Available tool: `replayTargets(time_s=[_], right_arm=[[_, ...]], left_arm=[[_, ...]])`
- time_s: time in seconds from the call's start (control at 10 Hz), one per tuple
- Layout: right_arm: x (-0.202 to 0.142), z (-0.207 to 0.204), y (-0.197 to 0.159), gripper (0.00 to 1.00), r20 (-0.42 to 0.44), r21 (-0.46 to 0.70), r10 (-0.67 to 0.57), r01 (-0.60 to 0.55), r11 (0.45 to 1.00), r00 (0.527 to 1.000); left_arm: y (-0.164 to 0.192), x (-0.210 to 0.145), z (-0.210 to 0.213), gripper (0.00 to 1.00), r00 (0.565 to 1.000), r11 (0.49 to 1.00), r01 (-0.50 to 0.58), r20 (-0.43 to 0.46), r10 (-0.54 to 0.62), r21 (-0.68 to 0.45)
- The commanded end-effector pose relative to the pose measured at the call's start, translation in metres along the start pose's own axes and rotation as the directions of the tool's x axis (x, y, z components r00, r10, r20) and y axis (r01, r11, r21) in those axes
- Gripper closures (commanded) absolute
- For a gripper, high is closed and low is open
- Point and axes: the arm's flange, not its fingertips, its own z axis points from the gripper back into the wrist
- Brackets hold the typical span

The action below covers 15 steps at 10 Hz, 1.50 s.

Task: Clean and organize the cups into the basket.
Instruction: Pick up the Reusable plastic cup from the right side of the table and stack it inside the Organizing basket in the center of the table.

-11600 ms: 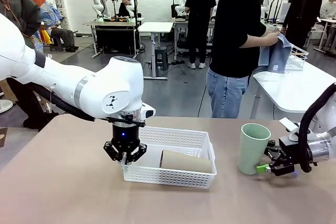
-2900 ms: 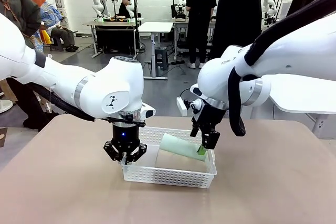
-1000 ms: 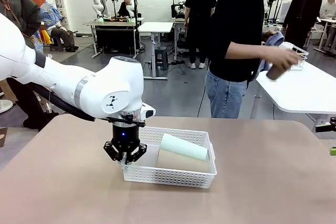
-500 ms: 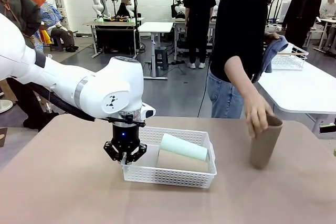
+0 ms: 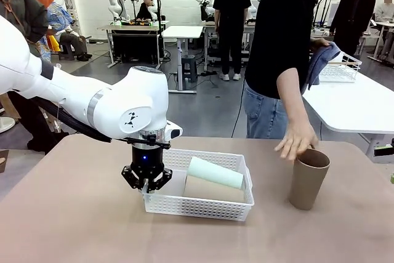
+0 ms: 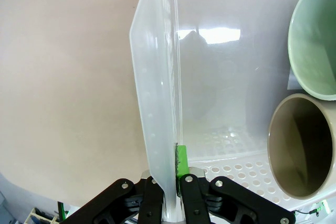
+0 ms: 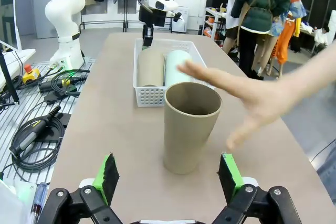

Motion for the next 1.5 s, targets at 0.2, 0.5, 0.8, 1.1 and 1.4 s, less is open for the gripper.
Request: replayTargets(time_s=[0.2,0.5,0.8,1.1,1.4], right_arm=[[0.001,-0.003,0.006,0.00,0.003,-0.002,0.003,-0.003,1.000,1.000],[-0.015,-0.021,0.006,0.00,-0.061,-0.013,0.000,-0.001,1.000,0.998],[-0.079,-0.067,-0.014,0.00,-0.119,0.016,-0.070,0.073,0.997,0.990],[-0.098,-0.088,-0.024,0.00,-0.133,0.033,-0.084,0.089,0.995,0.988],[-0.102,-0.110,-0.031,0.00,-0.113,0.059,-0.073,0.080,0.995,0.991]], left_arm=[[0.000,0.000,-0.001,1.00,1.000,1.000,0.002,-0.001,-0.002,0.004],[0.000,0.000,-0.001,1.00,1.000,1.000,0.002,-0.001,-0.002,0.004],[0.000,0.000,-0.001,1.00,1.000,1.000,0.002,-0.001,-0.002,0.004],[0.000,0.000,-0.001,1.00,1.000,1.000,0.002,-0.001,-0.002,0.004],[0.000,0.000,-0.001,1.00,1.000,1.000,0.002,-0.001,-0.002,0.004]])
